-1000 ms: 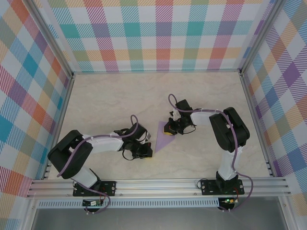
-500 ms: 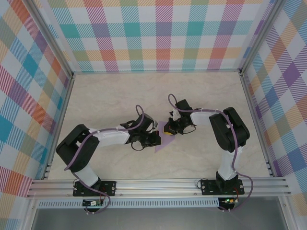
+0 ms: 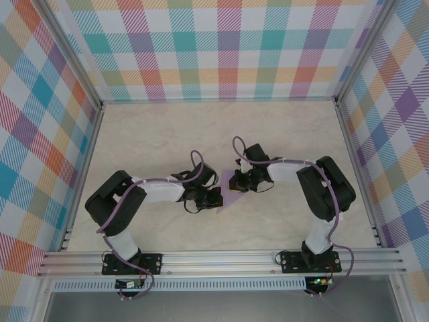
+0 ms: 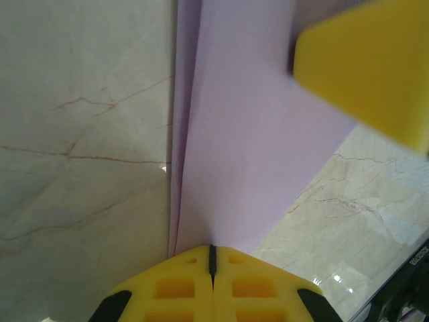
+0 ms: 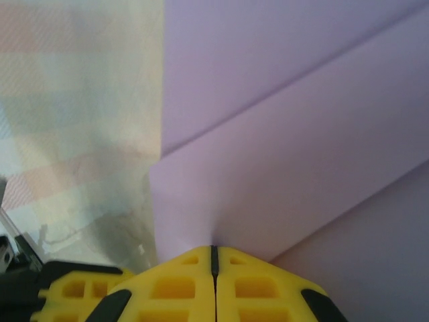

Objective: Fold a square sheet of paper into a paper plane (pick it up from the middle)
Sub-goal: Fourth fold the wing at the center of the table.

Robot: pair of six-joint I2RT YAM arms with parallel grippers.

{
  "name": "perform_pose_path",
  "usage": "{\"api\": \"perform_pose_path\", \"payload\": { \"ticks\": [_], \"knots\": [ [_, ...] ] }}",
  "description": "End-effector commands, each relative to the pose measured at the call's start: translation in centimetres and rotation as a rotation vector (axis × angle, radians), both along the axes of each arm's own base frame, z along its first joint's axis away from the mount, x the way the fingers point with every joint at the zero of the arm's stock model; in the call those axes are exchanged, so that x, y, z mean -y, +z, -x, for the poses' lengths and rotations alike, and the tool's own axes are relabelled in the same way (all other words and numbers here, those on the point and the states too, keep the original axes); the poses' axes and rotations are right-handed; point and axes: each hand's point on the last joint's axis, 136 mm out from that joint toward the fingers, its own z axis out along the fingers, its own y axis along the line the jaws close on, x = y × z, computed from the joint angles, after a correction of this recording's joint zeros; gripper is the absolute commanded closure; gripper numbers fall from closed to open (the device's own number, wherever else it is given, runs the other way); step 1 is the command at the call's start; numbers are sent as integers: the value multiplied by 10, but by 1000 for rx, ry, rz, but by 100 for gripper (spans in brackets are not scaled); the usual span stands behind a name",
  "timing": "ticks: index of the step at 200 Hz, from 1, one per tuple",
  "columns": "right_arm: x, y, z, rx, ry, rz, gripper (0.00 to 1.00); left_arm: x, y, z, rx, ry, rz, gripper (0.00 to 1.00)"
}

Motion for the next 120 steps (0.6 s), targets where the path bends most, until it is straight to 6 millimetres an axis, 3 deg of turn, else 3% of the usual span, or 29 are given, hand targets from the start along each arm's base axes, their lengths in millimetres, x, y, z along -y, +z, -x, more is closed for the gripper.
{"api": "perform_pose_path", "payload": {
  "ticks": [1, 35, 73, 90, 120],
  "knots": [
    [-10, 6, 9, 69, 62, -40, 94, -22, -27, 19, -65, 10, -106, 100],
    [-19, 4, 17, 61, 95, -45, 94, -20, -29, 20, -73, 7, -98, 100],
    [-10, -17, 12, 29, 78, 58, 95, -25, -32, 23, -89, 20, -115, 100],
    [2, -25, 2, 33, 51, 110, 95, -30, -36, 28, -109, 25, -132, 100],
    [26, -29, -33, 41, -40, 128, 95, -40, -46, 40, -150, 23, -166, 100]
  ]
}}
